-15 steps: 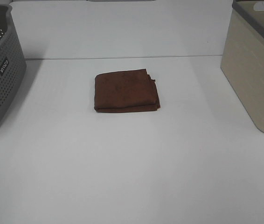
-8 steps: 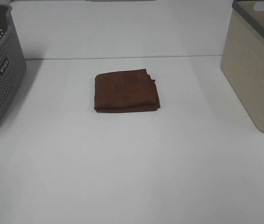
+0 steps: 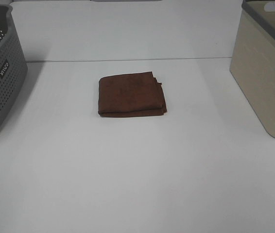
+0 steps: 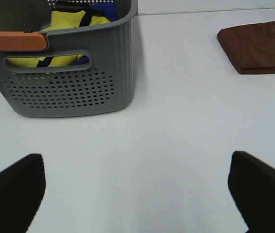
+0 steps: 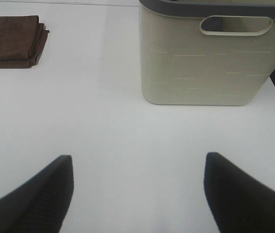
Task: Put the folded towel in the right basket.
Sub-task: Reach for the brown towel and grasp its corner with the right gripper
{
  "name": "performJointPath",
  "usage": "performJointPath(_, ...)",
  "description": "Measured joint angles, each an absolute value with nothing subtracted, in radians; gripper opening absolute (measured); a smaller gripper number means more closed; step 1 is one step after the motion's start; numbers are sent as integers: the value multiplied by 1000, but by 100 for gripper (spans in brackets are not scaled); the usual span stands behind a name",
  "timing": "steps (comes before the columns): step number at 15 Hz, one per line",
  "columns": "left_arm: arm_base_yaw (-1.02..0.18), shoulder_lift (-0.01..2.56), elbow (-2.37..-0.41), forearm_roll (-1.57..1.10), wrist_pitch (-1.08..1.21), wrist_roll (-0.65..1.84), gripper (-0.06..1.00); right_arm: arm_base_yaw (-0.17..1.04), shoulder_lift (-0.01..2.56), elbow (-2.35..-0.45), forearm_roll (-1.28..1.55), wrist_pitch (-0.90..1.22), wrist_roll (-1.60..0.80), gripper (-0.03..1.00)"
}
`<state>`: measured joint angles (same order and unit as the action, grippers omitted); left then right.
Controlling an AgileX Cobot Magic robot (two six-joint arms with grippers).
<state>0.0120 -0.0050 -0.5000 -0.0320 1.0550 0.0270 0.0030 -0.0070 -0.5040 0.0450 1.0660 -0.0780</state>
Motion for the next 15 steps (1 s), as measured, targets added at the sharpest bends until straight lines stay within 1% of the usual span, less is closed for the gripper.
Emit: performJointPath(15, 12, -5, -500, -32, 1055, 27, 97, 3, -7, -504, 45, 1066, -78, 71)
